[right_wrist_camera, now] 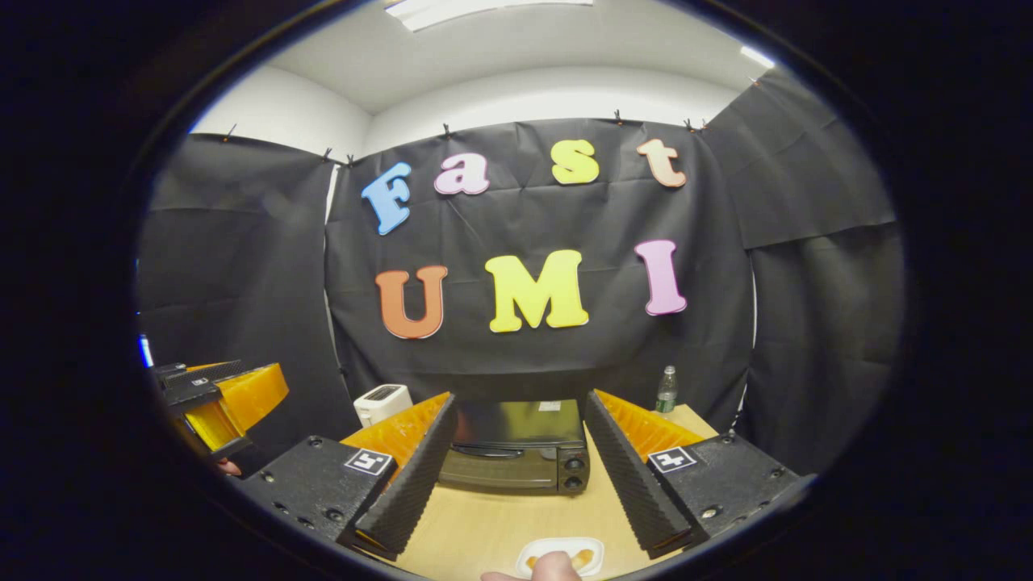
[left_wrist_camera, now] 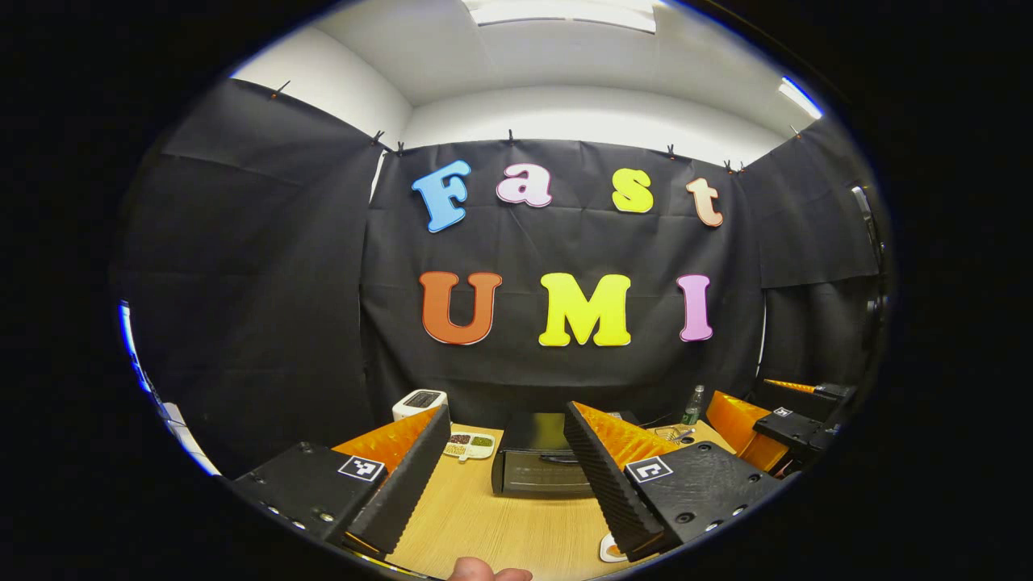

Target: Open the electric oven with the left hand, put the food in, and close the electric oven.

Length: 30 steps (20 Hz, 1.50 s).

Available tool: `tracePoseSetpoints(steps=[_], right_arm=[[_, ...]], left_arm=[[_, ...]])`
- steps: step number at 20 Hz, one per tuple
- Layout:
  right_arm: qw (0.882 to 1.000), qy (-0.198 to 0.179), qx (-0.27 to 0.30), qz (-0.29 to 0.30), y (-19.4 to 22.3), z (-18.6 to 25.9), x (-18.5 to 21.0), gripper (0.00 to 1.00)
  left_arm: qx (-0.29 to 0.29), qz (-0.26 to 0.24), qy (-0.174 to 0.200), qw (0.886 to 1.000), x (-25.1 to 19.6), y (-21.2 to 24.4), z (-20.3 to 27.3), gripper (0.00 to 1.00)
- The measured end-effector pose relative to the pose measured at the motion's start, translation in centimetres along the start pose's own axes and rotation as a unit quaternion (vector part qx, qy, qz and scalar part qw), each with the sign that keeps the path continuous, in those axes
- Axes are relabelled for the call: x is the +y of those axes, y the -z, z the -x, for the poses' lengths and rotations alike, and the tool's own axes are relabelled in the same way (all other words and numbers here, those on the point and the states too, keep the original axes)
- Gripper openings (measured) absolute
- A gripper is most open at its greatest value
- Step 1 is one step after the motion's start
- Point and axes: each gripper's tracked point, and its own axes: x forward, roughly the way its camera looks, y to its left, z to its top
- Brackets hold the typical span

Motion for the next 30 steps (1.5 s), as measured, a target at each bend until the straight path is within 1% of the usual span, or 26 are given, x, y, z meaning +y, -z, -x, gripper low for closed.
tracePoseSetpoints(steps=[7, 8, 9, 10, 11, 16, 19, 22, 26, 30], right_arm=[[1.000, 0.010, 0.010, 0.001, 0.4, -0.5, -0.5, 0.97], [1.000, 0.014, 0.009, 0.003, 0.3, -0.5, -0.9, 0.97], [1.000, 0.019, 0.007, 0.007, 0.1, -0.5, -1.2, 1.00], [1.000, 0.025, 0.006, 0.012, 0.0, -0.6, -1.6, 0.97], [0.999, 0.032, 0.005, 0.017, 0.2, -0.6, -2.1, 0.96], [0.998, 0.066, 0.015, 0.011, 0.9, -1.4, -5.0, 0.97], [0.996, 0.084, 0.028, 0.002, 2.0, -1.9, -7.1, 0.97], [0.994, 0.100, 0.041, -0.009, 3.1, -2.4, -9.4, 0.97], [0.992, 0.116, 0.054, -0.008, 4.7, -4.0, -12.2, 0.97], [0.989, 0.121, 0.086, -0.008, 7.2, -6.1, -14.3, 0.97]], left_arm=[[0.009, 0.006, 0.003, 1.000, 0.0, 0.7, -0.5, 0.93], [0.012, 0.010, 0.005, 1.000, -0.2, 1.0, -0.7, 0.93], [0.014, 0.013, 0.008, 1.000, -0.4, 1.3, -0.9, 0.93], [0.017, 0.015, 0.011, 1.000, -0.6, 1.5, -1.2, 0.93], [0.019, 0.018, 0.015, 1.000, -0.8, 1.7, -1.4, 0.93], [0.035, 0.027, 0.044, 0.998, -3.3, 3.0, -3.5, 0.93], [0.060, 0.031, 0.069, 0.995, -5.9, 4.3, -5.7, 0.93], [0.087, 0.040, 0.078, 0.992, -7.8, 6.0, -8.6, 0.93], [0.122, 0.021, 0.085, 0.989, -10.5, 10.1, -13.3, 0.93], [0.155, 0.026, 0.100, 0.983, -13.0, 14.2, -18.0, 0.93]])
